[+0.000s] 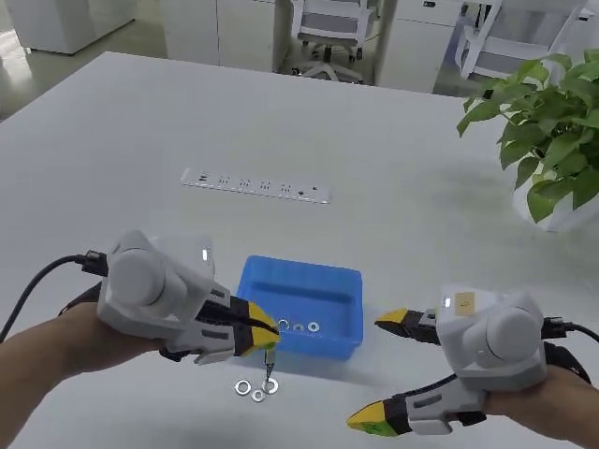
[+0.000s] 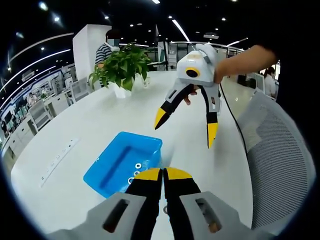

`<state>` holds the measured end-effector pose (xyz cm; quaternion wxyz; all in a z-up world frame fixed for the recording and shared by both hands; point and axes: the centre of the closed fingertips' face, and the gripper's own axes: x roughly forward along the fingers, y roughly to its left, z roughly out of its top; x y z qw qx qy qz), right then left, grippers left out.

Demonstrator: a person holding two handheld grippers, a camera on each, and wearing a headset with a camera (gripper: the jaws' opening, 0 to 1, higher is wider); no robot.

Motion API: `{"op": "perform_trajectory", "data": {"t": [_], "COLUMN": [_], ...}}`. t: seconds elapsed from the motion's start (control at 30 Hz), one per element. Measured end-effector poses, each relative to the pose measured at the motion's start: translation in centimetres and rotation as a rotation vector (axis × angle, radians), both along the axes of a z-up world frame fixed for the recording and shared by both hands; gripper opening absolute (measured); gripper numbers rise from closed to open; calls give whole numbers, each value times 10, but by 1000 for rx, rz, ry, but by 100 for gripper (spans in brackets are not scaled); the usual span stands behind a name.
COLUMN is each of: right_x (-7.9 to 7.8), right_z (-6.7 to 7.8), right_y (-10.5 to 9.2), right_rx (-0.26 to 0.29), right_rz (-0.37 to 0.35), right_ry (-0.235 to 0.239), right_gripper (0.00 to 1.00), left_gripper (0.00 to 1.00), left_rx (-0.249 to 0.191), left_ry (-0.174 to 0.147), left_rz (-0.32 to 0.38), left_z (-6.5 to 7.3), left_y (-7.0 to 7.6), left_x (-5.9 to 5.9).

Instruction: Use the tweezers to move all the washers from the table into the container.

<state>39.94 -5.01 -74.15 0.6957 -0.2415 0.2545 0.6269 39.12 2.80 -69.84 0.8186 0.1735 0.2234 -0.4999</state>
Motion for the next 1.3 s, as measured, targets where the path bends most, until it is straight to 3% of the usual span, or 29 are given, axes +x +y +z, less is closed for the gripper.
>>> {"op": "perform_trajectory", "data": {"t": [0.8, 0.93, 1.2, 1.3], "right_x": [-1, -1, -1, -3], "right_z": [-4, -4, -1, 3], "right_y": [0, 1, 6, 13], "right_rx": [-10, -10, 1, 23], "right_rz": [7, 10, 24, 62], "right_ry": [6, 5, -2, -19], "right_gripper": [78, 77, 75, 71], "left_gripper": [5, 5, 5, 5], "left_rx": [-26, -7, -12, -12], "left_ry": [7, 11, 10, 13], "left_rz": [-8, -16, -18, -18], "left_z": [1, -4, -4, -4], "left_y": [-7, -6, 0, 3], "left_x": [2, 0, 0, 1]}}
